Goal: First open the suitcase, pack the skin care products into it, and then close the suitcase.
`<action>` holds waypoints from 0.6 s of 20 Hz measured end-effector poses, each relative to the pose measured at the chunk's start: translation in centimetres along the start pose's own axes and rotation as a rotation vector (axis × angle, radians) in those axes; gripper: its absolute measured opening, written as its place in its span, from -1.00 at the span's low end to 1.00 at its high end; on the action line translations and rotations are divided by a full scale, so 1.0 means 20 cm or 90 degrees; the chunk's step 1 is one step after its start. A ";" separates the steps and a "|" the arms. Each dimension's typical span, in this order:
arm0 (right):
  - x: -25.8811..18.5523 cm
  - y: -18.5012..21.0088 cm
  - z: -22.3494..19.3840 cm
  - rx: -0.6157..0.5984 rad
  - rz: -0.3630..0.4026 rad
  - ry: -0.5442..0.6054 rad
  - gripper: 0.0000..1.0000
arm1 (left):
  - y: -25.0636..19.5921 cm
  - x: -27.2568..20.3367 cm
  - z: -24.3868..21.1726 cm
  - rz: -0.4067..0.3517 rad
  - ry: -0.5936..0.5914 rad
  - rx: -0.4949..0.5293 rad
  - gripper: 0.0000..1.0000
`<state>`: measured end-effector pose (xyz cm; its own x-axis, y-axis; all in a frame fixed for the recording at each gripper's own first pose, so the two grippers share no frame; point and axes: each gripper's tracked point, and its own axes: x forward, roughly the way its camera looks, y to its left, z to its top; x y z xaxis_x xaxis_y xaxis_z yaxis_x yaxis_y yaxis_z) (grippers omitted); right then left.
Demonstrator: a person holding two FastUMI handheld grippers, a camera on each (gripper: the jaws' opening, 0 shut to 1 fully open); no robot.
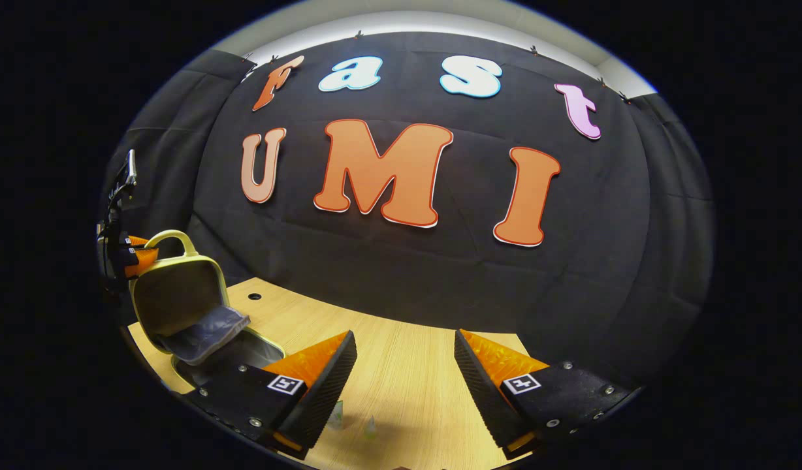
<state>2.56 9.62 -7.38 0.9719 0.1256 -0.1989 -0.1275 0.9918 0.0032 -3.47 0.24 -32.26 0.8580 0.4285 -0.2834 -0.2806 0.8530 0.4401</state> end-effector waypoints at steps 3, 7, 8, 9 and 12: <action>0.00 0.07 -0.02 0.013 -0.003 0.014 0.91 | 0.01 0.00 0.01 0.037 0.015 -0.007 -0.82; 0.01 0.14 -0.02 0.025 -0.012 0.026 0.90 | 0.01 0.01 -0.01 0.077 0.061 -0.022 -0.82; 0.01 0.16 -0.02 0.028 -0.014 0.028 0.90 | 0.00 0.02 -0.02 0.081 0.070 -0.034 -0.82; 0.00 0.18 -0.02 0.031 -0.013 0.032 0.90 | 0.00 0.02 -0.03 0.085 0.086 -0.040 -0.78; -0.01 0.20 -0.01 0.034 -0.015 0.032 0.90 | 0.01 0.02 -0.04 0.092 0.111 -0.067 -0.82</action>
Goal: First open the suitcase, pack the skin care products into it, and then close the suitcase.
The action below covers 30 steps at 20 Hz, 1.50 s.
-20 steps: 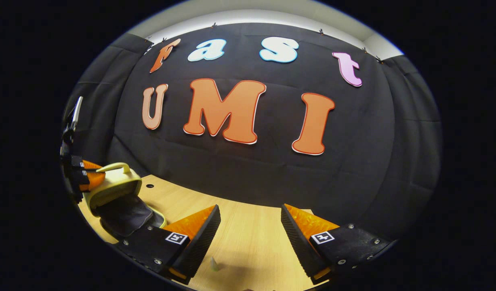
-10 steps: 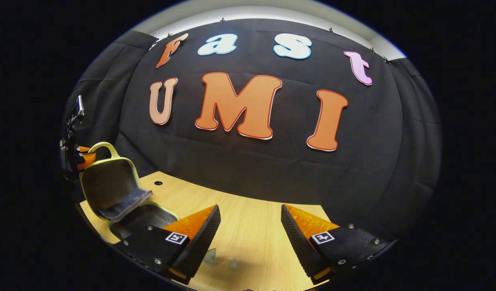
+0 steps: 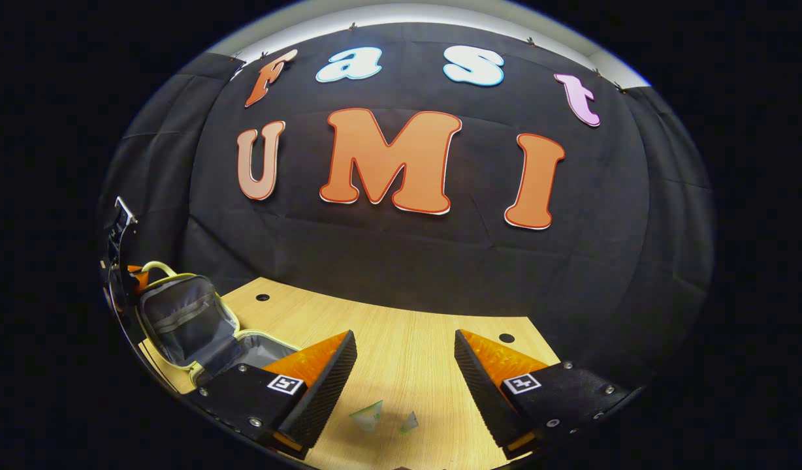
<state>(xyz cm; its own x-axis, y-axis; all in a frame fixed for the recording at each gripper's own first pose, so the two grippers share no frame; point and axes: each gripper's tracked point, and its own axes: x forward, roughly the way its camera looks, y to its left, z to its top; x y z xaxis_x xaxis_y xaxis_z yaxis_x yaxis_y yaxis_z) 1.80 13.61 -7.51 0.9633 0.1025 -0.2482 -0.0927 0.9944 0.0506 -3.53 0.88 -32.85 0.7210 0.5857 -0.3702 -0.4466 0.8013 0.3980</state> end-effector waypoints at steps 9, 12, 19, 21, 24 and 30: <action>-0.05 -0.06 -0.03 -0.001 -0.016 0.002 0.90 | -0.30 -0.18 0.21 -0.055 -0.071 -0.036 0.45; -0.08 -0.10 -0.06 0.000 -0.021 0.007 0.90 | -0.59 -0.29 0.30 -0.133 -0.100 -0.046 0.78; -0.15 -0.24 -0.12 -0.008 -0.035 0.015 0.90 | -1.45 -0.65 0.35 -0.357 -0.125 -0.001 0.95; -0.16 -0.28 -0.13 -0.006 -0.040 0.018 0.90 | -1.65 -0.78 0.34 -0.414 -0.121 0.012 0.96; -0.19 -0.35 -0.18 -0.009 -0.050 0.030 0.90 | -1.92 -0.97 0.32 -0.503 -0.125 0.046 0.97; -0.26 -0.45 -0.28 -0.009 -0.059 0.060 0.91 | -2.35 -1.18 0.22 -0.618 -0.091 0.092 0.98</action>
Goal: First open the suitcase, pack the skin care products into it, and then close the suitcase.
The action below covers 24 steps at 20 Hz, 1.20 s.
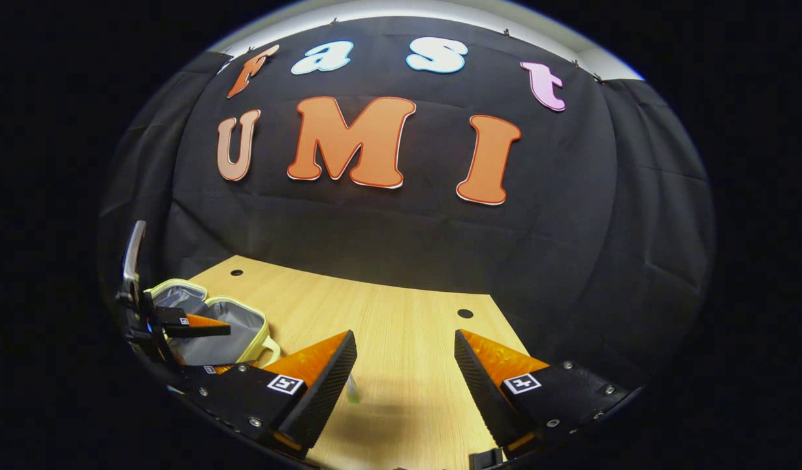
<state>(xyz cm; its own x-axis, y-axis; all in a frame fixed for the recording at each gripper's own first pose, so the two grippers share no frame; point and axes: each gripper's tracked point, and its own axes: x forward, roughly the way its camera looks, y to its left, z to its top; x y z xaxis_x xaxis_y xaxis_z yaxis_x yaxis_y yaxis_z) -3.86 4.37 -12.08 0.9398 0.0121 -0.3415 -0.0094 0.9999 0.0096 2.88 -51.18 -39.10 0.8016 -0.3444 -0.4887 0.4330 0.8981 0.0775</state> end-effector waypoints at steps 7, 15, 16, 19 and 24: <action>-0.05 -0.04 -0.14 0.010 0.016 0.044 0.91 | -0.33 0.34 -0.16 -0.081 0.072 0.003 0.70; -0.05 0.00 -0.31 -0.008 0.053 0.093 0.91 | -0.35 0.52 -0.22 -0.086 0.107 -0.015 -0.10; -0.03 0.01 -0.34 -0.008 0.060 0.100 0.91 | -0.34 0.51 -0.21 -0.084 0.107 -0.022 -0.19; 0.02 0.08 -0.42 0.006 0.090 0.119 0.91 | -0.31 0.45 -0.10 -0.076 0.089 -0.048 -0.20; 0.17 0.21 -0.57 -0.017 0.139 0.159 0.89 | -0.13 0.29 0.13 -0.025 0.045 -0.082 -0.20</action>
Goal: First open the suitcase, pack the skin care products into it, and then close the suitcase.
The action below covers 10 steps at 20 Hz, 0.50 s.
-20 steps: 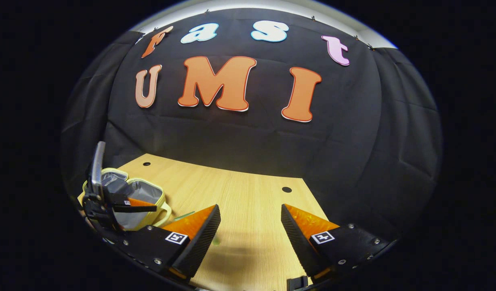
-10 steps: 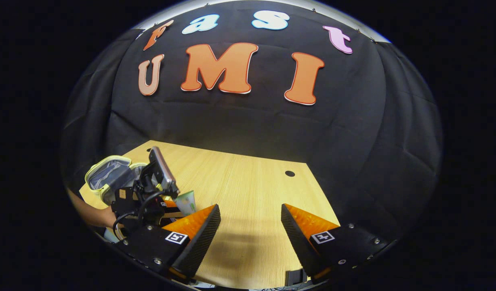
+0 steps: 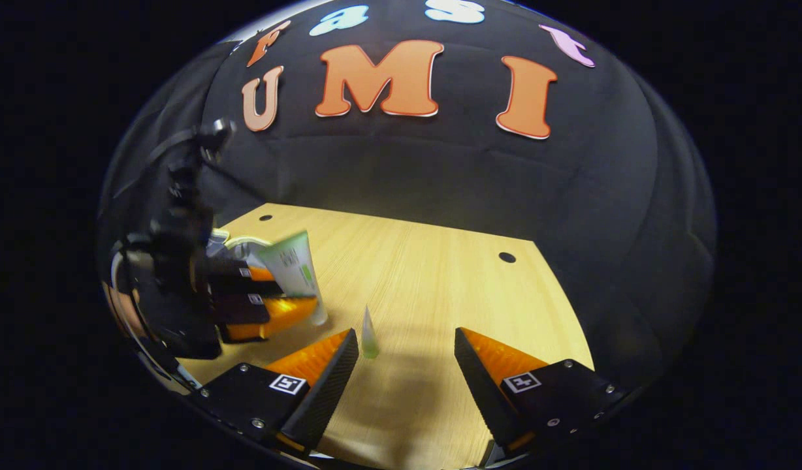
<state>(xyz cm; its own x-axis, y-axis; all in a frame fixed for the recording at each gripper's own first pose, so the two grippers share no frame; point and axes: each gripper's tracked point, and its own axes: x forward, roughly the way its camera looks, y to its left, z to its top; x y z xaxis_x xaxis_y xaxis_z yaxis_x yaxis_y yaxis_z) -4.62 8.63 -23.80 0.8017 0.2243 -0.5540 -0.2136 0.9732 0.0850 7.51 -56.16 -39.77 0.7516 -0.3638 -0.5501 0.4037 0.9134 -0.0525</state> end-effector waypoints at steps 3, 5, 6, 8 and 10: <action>0.14 0.05 -0.03 -0.007 0.026 0.022 0.84 | 0.16 -0.13 0.09 0.047 -0.014 -0.019 -0.20; 0.22 0.07 -0.08 -0.019 0.032 0.032 0.70 | 0.29 -0.23 0.07 0.083 -0.008 -0.034 -0.17; 0.26 0.09 -0.10 -0.022 0.041 0.041 0.65 | 0.37 -0.26 0.05 0.103 -0.002 -0.037 -0.17; 0.32 0.13 -0.15 -0.026 0.052 0.059 0.43 | 0.51 -0.33 -0.03 0.143 0.019 -0.047 -0.21; 0.36 0.16 -0.17 -0.026 0.061 0.072 0.25 | 0.64 -0.41 -0.12 0.175 0.045 -0.066 -0.20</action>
<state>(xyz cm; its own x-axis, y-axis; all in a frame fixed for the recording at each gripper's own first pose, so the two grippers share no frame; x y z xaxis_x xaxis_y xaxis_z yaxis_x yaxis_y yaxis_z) -1.52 13.12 -30.30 0.7089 0.3065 -0.6352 -0.3103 0.9443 0.1094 5.20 -41.10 -37.97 0.7859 -0.0896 -0.6118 0.1314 0.9910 0.0237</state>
